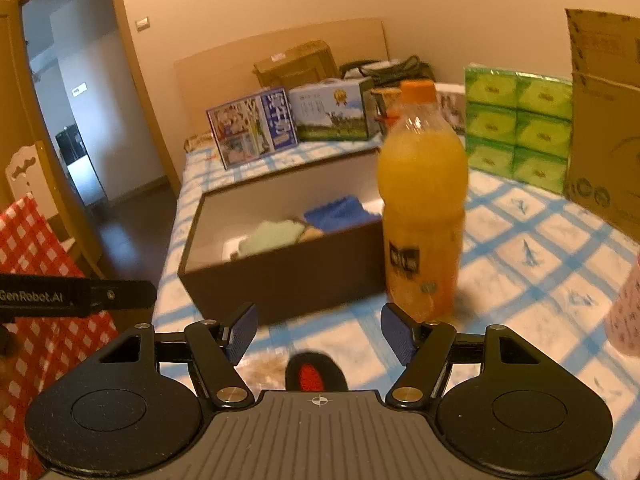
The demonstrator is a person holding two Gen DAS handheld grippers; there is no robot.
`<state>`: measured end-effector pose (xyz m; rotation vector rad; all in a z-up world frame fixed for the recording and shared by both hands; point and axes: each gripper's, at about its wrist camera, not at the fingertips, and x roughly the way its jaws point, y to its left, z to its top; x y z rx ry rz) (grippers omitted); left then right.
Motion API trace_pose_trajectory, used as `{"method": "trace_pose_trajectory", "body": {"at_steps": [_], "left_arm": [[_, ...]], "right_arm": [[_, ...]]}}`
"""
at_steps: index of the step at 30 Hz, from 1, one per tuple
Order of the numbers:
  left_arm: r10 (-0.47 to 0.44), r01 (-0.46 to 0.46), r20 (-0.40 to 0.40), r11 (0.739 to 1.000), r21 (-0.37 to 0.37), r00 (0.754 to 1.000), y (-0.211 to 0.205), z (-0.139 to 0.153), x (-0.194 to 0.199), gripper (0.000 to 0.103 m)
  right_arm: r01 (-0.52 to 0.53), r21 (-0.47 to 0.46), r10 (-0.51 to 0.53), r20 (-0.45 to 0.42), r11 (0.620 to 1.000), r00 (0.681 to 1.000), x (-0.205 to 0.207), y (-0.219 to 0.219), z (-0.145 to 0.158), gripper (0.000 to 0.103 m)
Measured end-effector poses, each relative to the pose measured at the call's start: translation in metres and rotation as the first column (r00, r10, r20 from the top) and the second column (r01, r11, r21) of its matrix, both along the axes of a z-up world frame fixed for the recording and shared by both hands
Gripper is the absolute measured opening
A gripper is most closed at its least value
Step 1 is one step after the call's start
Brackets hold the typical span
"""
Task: Organize soft objects
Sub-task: 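Move both tools out of the box toward the pad and swab bag, then approach the black red-centred pad and cotton swab bag with both grippers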
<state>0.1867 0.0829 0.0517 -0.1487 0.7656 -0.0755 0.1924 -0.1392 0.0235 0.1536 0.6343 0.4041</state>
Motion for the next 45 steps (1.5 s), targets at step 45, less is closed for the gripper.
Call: {"method": "trace_pose_trajectory", "body": {"at_steps": [45], "left_arm": [[-0.048,0.059,-0.18,0.996,0.06,0.983,-0.033,-0.061,-0.039,0.067]], "right_arm": [[-0.09,-0.08,0.074,-0.187,0.993,0.98,-0.047,-0.001,-0.057,0.075]]}}
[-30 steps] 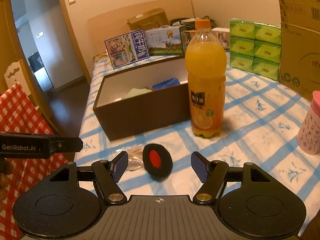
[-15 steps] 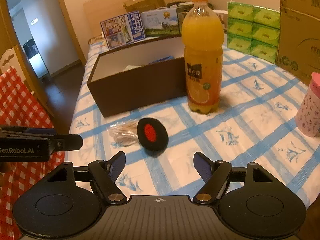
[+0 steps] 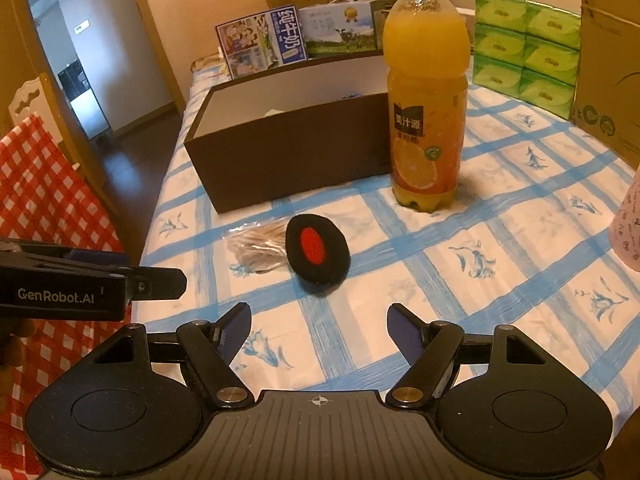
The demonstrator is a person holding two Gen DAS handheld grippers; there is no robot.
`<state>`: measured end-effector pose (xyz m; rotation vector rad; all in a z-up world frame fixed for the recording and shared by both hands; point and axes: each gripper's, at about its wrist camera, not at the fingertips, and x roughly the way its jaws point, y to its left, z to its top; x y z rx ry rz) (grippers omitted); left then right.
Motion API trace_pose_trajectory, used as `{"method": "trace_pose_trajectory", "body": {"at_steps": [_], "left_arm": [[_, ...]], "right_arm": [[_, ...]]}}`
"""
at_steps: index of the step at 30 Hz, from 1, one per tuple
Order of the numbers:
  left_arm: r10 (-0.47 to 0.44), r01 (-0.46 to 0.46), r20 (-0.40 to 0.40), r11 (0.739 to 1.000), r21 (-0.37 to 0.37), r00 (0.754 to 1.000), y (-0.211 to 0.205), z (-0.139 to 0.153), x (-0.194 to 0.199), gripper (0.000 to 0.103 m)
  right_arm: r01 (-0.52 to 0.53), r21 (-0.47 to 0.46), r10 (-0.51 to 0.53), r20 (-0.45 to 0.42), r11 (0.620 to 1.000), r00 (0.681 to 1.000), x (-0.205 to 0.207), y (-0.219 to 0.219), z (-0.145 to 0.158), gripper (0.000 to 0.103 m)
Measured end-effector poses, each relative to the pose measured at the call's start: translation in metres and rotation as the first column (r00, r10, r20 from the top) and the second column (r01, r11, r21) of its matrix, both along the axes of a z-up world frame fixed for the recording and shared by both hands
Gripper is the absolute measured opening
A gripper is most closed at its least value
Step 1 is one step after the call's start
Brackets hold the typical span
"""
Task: Organize soft objects
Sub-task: 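Approach the black red-centred pad and cotton swab bag with both grippers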
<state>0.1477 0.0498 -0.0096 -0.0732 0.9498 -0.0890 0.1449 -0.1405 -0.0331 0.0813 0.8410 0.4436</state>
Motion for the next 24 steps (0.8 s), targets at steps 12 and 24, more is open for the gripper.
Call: {"method": "trace_pose_trajectory", "body": {"at_steps": [12,24], "left_arm": [[-0.009,0.01,-0.035,1.0,0.011,0.999,0.004,-0.02,0.011,0.067],[0.0,0.0,-0.047,1.0,0.015,0.999,0.014,-0.04,0.024,0.067]], "right_arm": [[-0.038,-0.038,0.038,-0.008,0.999,0.999,0.01,0.008,-0.016,0.075],[-0.056,-0.06,0.057,-0.001,0.997,0.998,0.025,0.016,-0.034,0.075]]}}
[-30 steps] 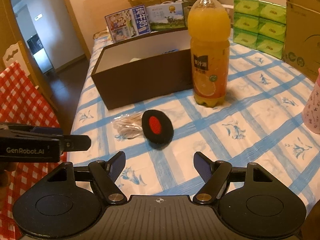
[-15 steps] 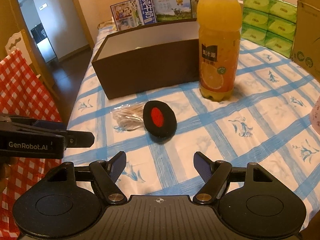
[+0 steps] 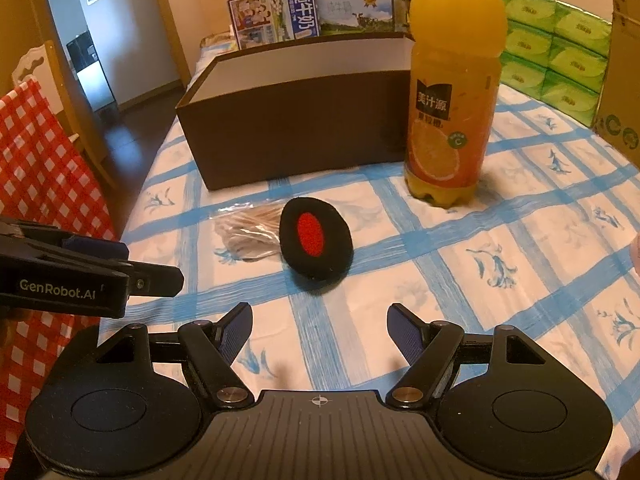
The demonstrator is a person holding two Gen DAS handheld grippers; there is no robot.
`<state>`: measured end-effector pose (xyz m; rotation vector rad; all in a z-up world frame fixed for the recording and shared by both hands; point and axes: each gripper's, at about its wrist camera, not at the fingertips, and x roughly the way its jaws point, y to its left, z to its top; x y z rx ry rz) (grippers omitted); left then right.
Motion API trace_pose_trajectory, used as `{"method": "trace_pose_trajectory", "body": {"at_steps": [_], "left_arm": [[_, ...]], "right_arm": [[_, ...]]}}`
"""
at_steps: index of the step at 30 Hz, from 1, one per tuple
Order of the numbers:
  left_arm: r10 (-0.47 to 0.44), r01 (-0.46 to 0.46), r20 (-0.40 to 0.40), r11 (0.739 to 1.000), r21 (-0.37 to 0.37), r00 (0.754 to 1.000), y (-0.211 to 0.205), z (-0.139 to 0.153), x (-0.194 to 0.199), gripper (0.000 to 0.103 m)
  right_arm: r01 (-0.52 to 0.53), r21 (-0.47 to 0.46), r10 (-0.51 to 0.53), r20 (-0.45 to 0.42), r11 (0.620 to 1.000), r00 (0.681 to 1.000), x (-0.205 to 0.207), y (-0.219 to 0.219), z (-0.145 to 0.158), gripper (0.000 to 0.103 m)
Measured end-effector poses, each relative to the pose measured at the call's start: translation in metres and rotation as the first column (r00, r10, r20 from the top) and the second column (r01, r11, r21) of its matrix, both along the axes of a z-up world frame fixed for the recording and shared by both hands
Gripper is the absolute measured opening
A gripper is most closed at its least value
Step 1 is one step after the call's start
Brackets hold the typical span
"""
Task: Organize soft objects
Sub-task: 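Approach the black red-centred pad and cotton swab bag with both grippers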
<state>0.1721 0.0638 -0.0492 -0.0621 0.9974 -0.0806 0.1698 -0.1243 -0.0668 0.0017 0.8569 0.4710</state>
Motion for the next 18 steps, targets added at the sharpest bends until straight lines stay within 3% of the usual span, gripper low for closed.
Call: {"method": "trace_pose_trajectory", "body": {"at_steps": [8,18], "left_arm": [[0.0,0.0,0.012,1.0,0.012,1.0,0.007,-0.012,0.008,0.067],[-0.016,0.012,0.054,0.997,0.08,0.998,0.018,-0.024,0.031,0.067]], "right_arm": [[-0.038,-0.012,0.038,0.014,0.999,0.999,0.014,0.01,-0.009,0.074],[-0.036,-0.004,0.036,0.026,0.999,0.999,0.05,0.022,-0.026,0.074]]}}
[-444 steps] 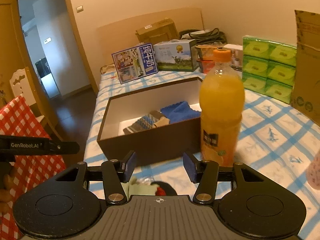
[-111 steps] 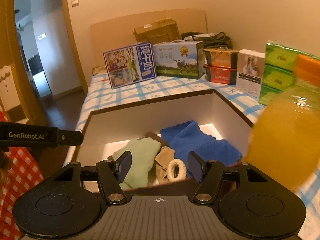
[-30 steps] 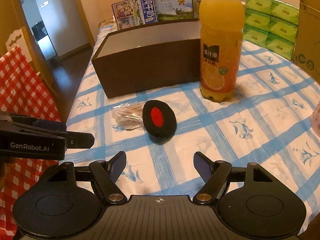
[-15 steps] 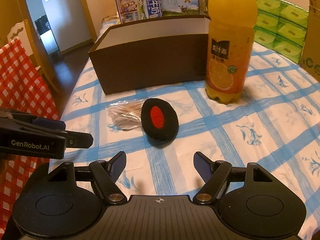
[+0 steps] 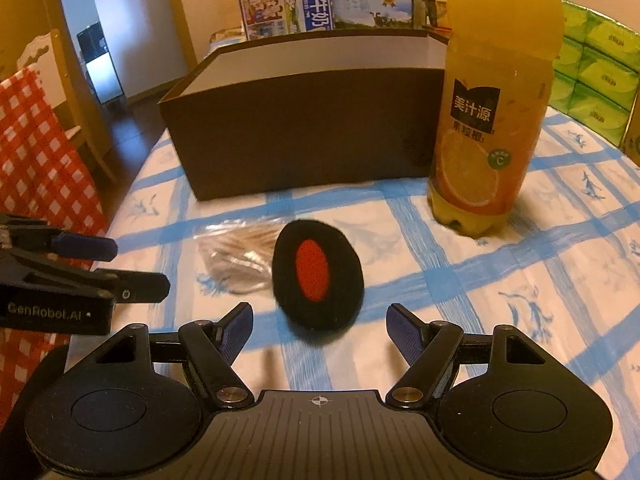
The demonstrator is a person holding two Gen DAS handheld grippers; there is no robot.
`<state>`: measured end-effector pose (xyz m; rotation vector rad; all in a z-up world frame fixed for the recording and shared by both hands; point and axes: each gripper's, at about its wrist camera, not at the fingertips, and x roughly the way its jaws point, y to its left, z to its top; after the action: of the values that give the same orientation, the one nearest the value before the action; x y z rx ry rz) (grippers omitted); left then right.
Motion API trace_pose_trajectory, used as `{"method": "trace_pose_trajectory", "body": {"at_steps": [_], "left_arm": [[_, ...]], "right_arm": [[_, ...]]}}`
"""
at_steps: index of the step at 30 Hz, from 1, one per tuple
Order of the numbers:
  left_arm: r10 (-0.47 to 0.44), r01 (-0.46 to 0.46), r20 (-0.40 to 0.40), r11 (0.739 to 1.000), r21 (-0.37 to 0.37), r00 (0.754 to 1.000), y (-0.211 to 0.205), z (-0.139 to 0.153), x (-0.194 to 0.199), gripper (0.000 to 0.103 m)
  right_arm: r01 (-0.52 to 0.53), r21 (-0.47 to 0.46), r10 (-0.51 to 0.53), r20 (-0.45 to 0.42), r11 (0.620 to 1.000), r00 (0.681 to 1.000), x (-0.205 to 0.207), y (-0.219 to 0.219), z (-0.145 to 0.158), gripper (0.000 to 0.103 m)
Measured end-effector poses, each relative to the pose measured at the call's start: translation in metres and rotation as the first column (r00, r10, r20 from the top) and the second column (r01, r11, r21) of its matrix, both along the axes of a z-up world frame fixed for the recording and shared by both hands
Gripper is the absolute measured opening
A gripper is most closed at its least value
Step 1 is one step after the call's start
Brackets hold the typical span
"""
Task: Organize soft objects
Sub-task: 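Grasp the black red-centred pad with the right gripper while the left grasps the cotton swab bag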
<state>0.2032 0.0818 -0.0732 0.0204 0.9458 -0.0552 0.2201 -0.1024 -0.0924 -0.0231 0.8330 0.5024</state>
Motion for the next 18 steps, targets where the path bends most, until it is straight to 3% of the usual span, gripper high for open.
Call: {"method": "trace_pose_trajectory", "body": {"at_steps": [10,12,18], "left_arm": [[-0.021,0.021,0.02,1.0,0.002,1.0,0.002,-0.004,0.019,0.067],[-0.028,0.028,0.018,1.0,0.003,0.999,0.002,-0.005,0.021,0.067],[-0.101,0.101,0.019,0.995,0.002,0.995,-0.003,-0.009,0.031,0.067]], "right_arm": [[0.038,0.081,-0.036,-0.03,0.996,0.999,0.034,0.007,-0.012,0.067],[0.044,0.089,-0.04,-0.046,0.995,0.998,0.039,0.006,-0.015,0.058],[0.005,0.075,-0.003,-0.037,0.997,0.999,0.039,0.002,-0.016,0.041]]}}
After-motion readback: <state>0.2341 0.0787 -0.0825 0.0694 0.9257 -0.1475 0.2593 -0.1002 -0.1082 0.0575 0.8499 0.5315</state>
